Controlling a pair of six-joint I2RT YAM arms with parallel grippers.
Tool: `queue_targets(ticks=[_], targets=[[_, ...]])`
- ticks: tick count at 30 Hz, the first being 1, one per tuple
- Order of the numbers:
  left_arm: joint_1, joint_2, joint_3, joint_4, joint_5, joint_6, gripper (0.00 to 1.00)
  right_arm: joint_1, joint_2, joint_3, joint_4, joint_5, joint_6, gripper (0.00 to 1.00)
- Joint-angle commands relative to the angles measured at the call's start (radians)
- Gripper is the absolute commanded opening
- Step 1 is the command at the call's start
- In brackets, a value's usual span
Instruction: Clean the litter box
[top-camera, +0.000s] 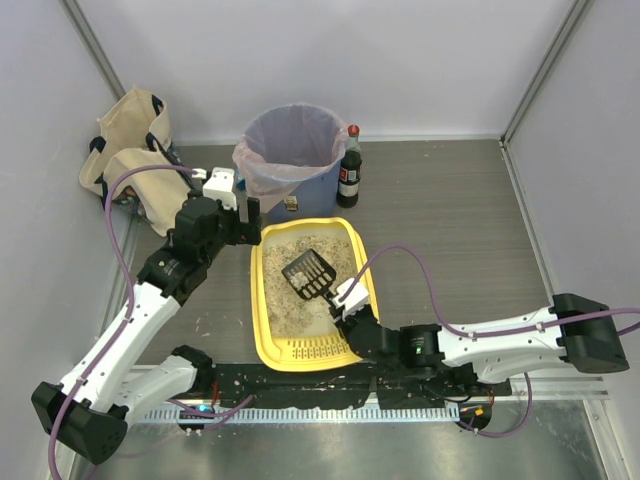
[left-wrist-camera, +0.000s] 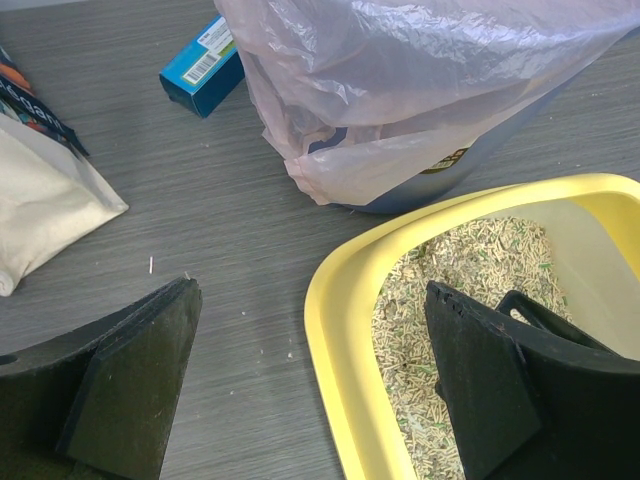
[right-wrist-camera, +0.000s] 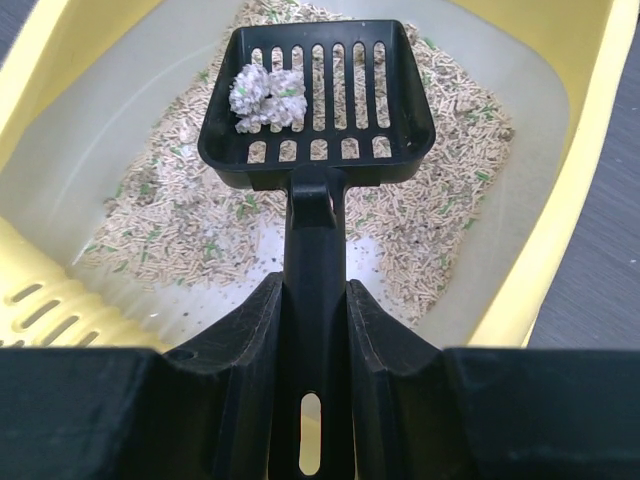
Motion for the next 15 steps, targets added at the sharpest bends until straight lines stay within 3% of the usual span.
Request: queue_targets(ticks=[1,6,9,15], targets=[[-0.001,-0.004,-0.001,0.049,0.002,0.0,0.98,0.005,0.054,0.09,-0.074,0.096,0.013,0.01],[-0.003,-0.005,-0.002,0.054,0.005,-0.002,0.98,0.002,-0.073,0.006,0.046,0.048,0.004,0.01],[-0.001,-0.001,-0.001,0.052,0.008,-0.003,0.98,-0.001,-0.149,-0.011,0.011,0.078,0.037,0.02],[-0.003,0.002,-0.001,0.051,0.014,-0.012,0.98,-0.036,-0.274,0.015,-0.091,-0.014,0.088,0.02]])
